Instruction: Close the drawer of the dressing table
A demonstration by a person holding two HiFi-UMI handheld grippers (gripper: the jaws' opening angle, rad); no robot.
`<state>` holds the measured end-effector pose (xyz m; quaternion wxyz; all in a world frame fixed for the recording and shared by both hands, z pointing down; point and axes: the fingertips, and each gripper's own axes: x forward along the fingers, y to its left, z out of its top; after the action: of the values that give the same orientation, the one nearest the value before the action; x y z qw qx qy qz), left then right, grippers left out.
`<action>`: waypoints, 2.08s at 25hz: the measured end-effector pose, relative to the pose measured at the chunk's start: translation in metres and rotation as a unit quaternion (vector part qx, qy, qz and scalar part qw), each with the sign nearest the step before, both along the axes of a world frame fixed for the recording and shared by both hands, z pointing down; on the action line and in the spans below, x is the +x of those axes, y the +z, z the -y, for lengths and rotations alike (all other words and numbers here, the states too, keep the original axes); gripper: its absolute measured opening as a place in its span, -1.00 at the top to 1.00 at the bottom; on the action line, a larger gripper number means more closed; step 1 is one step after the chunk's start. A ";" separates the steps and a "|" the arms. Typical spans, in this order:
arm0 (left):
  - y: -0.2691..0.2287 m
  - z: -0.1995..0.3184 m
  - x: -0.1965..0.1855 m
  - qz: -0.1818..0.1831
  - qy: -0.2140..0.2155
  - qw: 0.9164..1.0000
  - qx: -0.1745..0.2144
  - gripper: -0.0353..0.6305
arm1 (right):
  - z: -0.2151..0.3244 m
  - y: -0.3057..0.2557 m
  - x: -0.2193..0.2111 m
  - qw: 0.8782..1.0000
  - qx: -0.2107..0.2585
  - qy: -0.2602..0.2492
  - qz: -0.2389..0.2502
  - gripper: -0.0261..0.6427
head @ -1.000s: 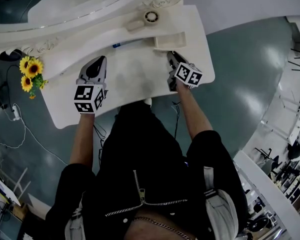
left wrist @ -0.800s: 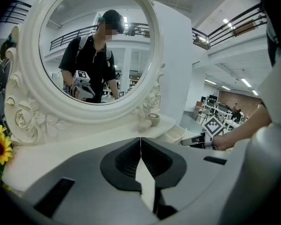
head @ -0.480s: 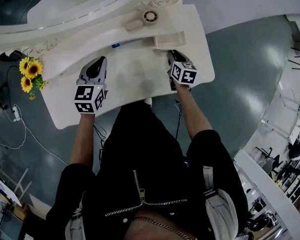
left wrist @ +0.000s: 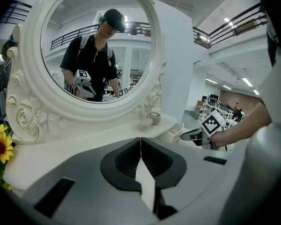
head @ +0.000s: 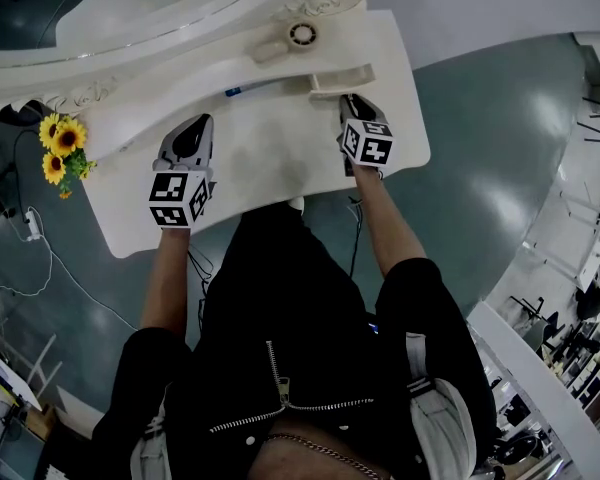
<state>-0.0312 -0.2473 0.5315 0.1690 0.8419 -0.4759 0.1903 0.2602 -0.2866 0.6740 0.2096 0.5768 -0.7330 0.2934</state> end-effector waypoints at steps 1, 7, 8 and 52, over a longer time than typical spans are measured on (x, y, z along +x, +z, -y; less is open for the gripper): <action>0.000 0.000 0.000 0.000 0.000 1.000 0.000 0.83 | 0.001 0.000 0.000 1.000 0.000 -0.001 0.000 0.64; -0.001 0.005 -0.001 0.000 -0.004 1.000 0.002 0.83 | 0.007 0.001 -0.002 1.000 -0.003 -0.006 0.004 0.63; -0.001 0.005 -0.001 0.000 -0.005 1.000 0.002 0.83 | 0.007 0.002 -0.003 1.000 -0.004 -0.007 0.005 0.63; -0.013 0.033 -0.042 0.000 -0.043 0.999 0.012 0.83 | 0.067 0.010 -0.015 1.000 -0.004 0.004 0.022 0.63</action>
<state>-0.0733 -0.2801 0.5186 0.1668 0.8229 -0.5135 0.1769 0.2451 -0.3539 0.6837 0.1943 0.5723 -0.7341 0.3094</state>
